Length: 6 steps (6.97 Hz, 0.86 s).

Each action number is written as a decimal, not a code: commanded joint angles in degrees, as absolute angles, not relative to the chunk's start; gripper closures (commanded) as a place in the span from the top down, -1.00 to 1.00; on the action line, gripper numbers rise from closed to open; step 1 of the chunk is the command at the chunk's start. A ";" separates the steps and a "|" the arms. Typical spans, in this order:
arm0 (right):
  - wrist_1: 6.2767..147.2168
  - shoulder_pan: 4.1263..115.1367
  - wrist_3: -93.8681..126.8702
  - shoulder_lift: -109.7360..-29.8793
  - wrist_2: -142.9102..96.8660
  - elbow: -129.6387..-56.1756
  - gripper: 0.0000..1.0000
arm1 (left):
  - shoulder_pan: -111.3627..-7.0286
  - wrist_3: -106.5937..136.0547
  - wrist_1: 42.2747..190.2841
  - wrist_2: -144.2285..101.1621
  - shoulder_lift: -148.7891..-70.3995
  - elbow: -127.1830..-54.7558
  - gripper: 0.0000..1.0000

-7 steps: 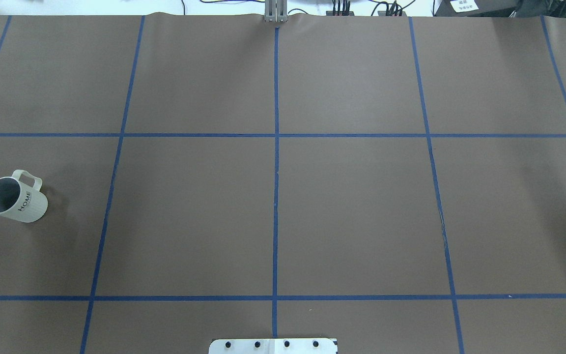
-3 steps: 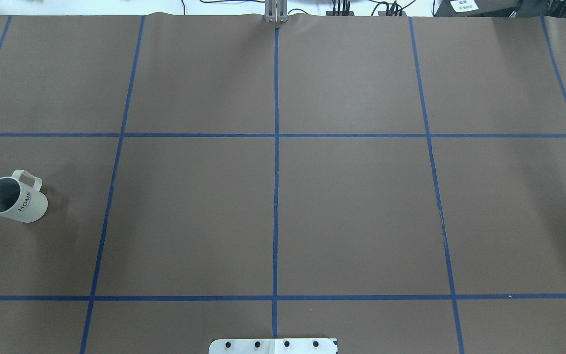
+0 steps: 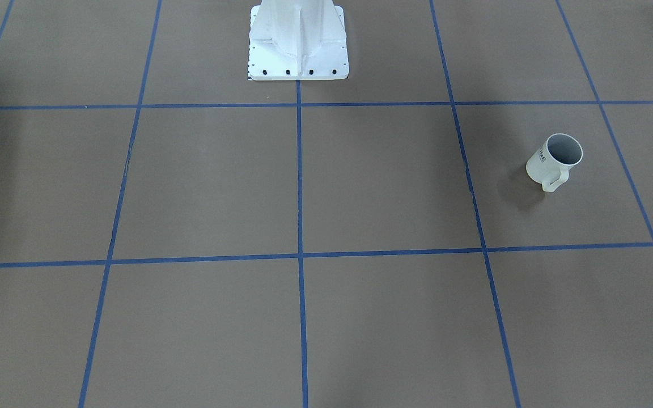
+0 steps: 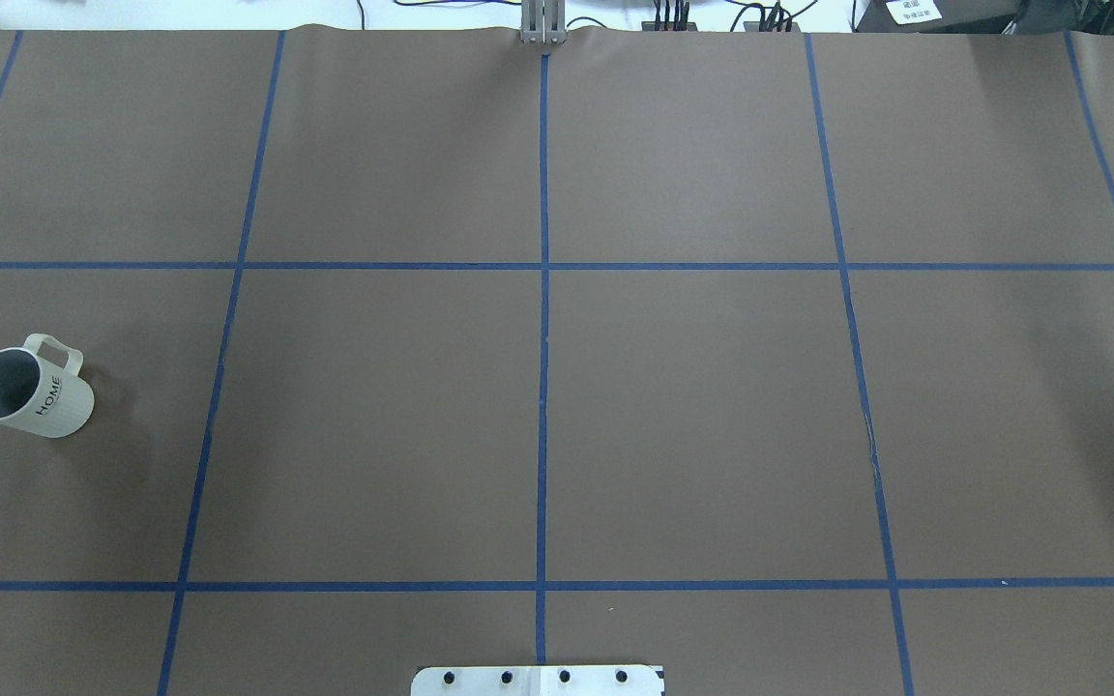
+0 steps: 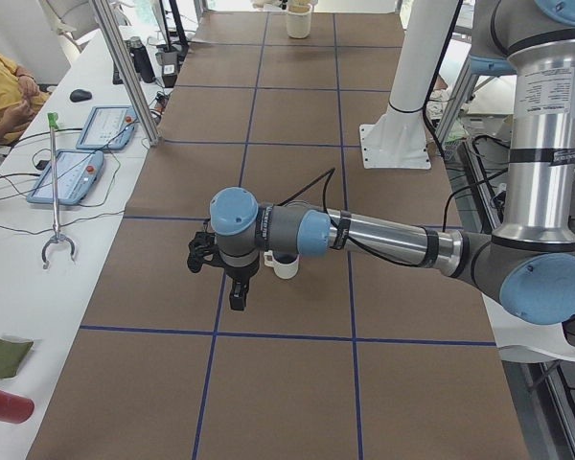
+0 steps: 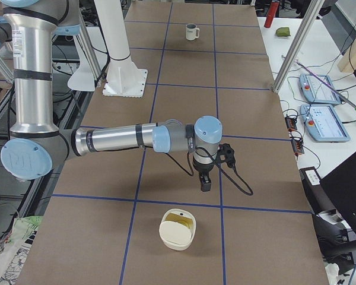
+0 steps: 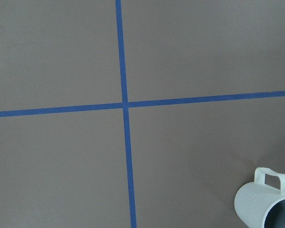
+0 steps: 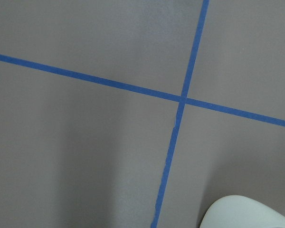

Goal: Left arm hands cup to right arm to dump lemon

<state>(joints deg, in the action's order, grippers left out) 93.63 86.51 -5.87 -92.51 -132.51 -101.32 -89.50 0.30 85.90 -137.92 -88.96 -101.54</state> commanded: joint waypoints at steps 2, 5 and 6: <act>93.60 86.48 -5.63 -92.46 -132.89 -101.42 0.99 | -89.47 0.35 85.87 -137.73 -88.77 -101.95 1.00; 93.60 86.40 -5.98 -92.11 -132.80 -101.43 0.99 | -88.51 0.35 85.69 -137.81 -87.72 -101.95 1.00; 93.60 86.40 -6.32 -92.46 -132.89 -102.56 0.99 | -88.59 -0.26 85.78 -137.20 -86.84 -104.48 1.00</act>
